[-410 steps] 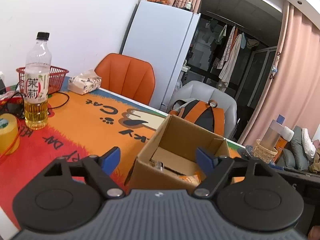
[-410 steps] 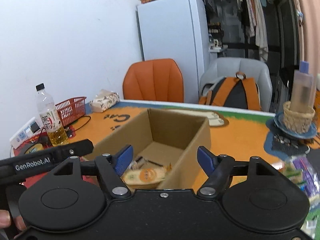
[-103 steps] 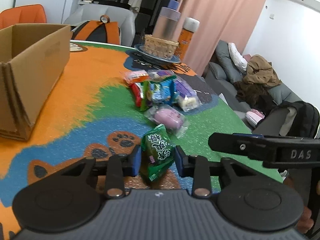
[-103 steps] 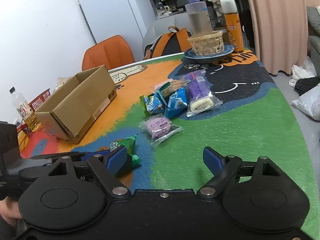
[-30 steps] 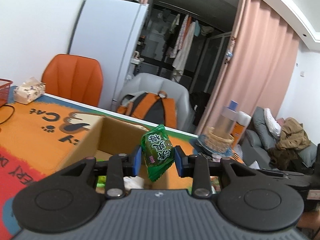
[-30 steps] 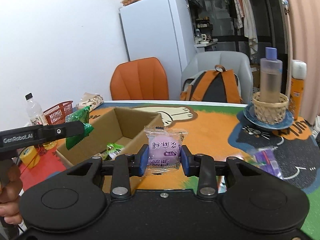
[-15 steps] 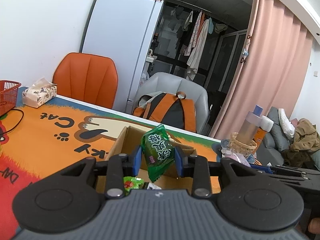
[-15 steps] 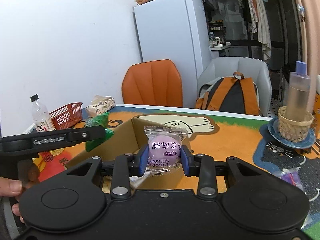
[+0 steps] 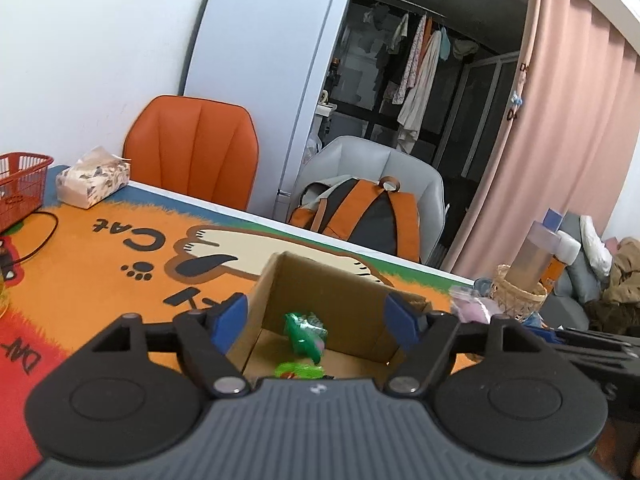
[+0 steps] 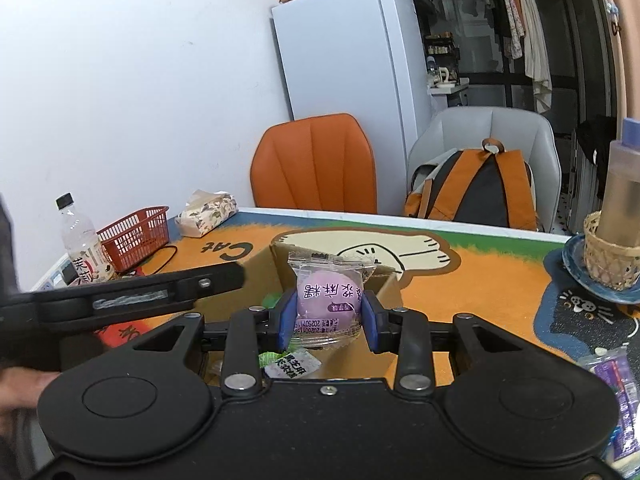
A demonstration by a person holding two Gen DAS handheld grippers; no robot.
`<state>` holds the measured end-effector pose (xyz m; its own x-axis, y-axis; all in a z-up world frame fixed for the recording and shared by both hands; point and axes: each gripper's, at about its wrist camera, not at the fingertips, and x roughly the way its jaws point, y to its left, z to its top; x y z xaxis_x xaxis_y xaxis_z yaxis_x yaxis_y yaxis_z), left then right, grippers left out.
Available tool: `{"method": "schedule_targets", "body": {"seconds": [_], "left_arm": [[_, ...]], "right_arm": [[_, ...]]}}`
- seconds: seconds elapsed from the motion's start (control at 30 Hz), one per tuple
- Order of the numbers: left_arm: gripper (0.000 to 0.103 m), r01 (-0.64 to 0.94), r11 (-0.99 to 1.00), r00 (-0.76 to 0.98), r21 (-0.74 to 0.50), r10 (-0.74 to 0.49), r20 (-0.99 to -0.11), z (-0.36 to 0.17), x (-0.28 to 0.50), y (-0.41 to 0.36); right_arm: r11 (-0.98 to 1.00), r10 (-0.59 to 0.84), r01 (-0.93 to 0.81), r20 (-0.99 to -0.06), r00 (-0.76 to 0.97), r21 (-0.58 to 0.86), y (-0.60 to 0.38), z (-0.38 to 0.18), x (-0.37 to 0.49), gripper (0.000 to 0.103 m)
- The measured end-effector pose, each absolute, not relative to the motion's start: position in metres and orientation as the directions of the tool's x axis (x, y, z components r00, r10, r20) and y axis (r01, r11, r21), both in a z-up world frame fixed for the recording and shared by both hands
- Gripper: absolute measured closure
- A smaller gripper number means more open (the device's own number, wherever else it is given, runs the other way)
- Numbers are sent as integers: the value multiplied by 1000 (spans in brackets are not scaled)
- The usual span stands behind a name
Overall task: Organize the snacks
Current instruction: 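Carry both packs over the cardboard box and open both grippers to drop them, then return both grippers from the box to the remaining snacks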
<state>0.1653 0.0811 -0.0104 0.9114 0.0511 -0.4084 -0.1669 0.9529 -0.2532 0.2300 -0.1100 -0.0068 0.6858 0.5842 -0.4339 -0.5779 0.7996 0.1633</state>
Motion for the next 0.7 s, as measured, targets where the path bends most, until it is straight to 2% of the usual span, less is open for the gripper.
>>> {"method": "schedule_targets", "body": {"seconds": [0.1,0.13,0.2,0.23,0.3,0.37,0.47,0.7], "left_arm": [[28,-173,945,914,-277,50,-402,-10,153,84],[27,-172,943,915,-285,46,-400,-10,150,84],[25,-175,939,914,-295,43,-404,-11,144,85],[24,-177,938,913,-296,44,-406,-11,141,85],[16,-188,936,911,-296,53,-409,-11,135,83],[13,-197,934,913,-299,63,-404,-14,128,81],[11,-197,931,911,-308,59,-407,-17,122,77],[9,-206,921,906,-331,52,-419,-23,108,59]], "right_arm": [[799,589,-574,-429,685,181,-107,-8,232,67],[794,597,-581,-419,685,182,-106,-7,231,63],[788,606,-587,-401,687,186,-104,-7,229,44],[795,598,-578,-405,692,187,-105,-7,229,30],[810,580,-552,-403,708,197,-110,-9,227,28],[808,585,-546,-410,700,221,-119,-14,224,27],[819,571,-518,-425,702,245,-135,-22,216,20],[854,520,-435,-457,722,285,-188,-39,199,16]]}}
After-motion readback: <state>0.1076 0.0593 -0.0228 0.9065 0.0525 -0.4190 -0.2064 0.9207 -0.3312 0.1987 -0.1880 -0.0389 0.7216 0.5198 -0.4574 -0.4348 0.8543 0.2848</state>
